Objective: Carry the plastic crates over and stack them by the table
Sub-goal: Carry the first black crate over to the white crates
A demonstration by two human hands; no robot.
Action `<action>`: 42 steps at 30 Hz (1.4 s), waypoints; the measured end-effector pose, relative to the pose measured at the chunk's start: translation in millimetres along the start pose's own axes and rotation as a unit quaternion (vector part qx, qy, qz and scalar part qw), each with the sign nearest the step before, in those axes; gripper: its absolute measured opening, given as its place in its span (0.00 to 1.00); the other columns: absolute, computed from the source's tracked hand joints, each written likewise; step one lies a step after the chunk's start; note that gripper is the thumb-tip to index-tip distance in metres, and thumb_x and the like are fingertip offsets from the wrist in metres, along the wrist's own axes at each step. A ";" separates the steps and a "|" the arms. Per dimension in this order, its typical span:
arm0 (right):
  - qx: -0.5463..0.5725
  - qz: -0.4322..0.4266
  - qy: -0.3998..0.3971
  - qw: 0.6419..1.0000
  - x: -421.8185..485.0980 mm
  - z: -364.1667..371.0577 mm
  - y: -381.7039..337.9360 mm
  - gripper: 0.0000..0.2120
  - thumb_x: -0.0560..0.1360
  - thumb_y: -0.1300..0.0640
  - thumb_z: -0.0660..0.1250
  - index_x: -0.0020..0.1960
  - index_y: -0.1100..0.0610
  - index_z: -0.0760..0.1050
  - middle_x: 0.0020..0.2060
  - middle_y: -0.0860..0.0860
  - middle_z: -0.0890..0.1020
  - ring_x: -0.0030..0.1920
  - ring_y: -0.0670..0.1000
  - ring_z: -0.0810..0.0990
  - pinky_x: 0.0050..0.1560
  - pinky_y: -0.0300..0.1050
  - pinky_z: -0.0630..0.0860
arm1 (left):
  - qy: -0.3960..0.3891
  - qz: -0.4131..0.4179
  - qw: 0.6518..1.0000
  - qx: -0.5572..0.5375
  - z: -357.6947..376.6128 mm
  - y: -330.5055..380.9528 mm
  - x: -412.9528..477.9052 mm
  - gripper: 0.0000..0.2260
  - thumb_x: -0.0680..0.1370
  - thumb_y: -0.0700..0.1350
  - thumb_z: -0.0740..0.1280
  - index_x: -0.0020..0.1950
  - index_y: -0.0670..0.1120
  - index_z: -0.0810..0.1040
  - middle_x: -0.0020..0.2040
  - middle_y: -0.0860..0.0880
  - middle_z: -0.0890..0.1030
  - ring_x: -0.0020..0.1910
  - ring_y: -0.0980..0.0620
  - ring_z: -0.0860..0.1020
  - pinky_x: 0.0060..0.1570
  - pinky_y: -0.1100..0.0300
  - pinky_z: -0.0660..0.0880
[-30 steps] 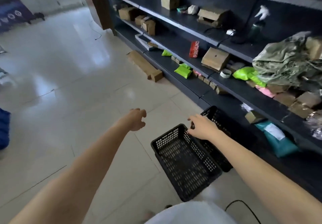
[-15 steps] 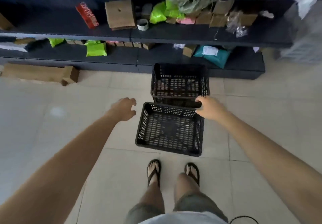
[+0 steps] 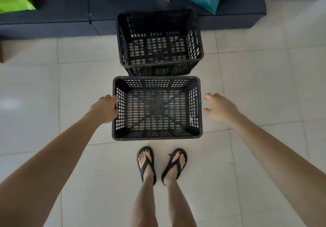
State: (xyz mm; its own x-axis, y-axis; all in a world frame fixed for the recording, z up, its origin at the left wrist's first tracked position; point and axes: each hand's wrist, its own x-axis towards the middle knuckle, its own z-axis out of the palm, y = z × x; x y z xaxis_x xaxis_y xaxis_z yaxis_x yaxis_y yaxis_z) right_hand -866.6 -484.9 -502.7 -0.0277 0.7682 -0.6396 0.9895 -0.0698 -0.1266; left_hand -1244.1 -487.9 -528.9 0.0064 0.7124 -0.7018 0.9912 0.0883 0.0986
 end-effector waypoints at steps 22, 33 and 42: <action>0.136 0.084 -0.059 0.985 157.2 176.0 64.4 0.31 0.72 0.58 0.70 0.72 0.51 0.61 0.66 0.58 0.66 0.50 0.53 0.73 0.53 0.43 0.68 | 0.050 -0.074 0.995 -0.054 162.1 -49.1 159.5 0.26 0.71 0.28 0.62 0.68 0.40 0.65 0.58 0.33 0.66 0.49 0.33 0.72 0.46 0.42 0.77; 0.226 0.132 -0.068 0.963 153.8 164.9 77.9 0.34 0.67 0.61 0.75 0.68 0.50 0.65 0.60 0.56 0.69 0.51 0.52 0.71 0.48 0.44 0.68 | 0.053 -0.103 0.992 -0.043 140.6 -32.1 142.7 0.18 0.68 0.28 0.62 0.48 0.45 0.58 0.46 0.40 0.63 0.40 0.41 0.68 0.36 0.51 0.70; 0.270 0.126 -0.052 0.953 71.2 64.3 114.3 0.41 0.67 0.67 0.74 0.72 0.50 0.56 0.49 0.52 0.76 0.51 0.55 0.77 0.49 0.48 0.74 | 0.051 -0.103 0.993 -0.025 42.4 31.6 66.8 0.19 0.70 0.30 0.65 0.52 0.46 0.62 0.48 0.44 0.66 0.38 0.43 0.73 0.36 0.54 0.72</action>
State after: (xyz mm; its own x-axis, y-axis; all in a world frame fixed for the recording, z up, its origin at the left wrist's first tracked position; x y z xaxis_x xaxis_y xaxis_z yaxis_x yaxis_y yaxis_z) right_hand -764.6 -479.1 -611.5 0.1592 0.6184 -0.7696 0.7501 -0.5826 -0.3130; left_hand -1206.8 -467.1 -602.6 -0.2119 0.7425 -0.6354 0.9623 0.2719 -0.0032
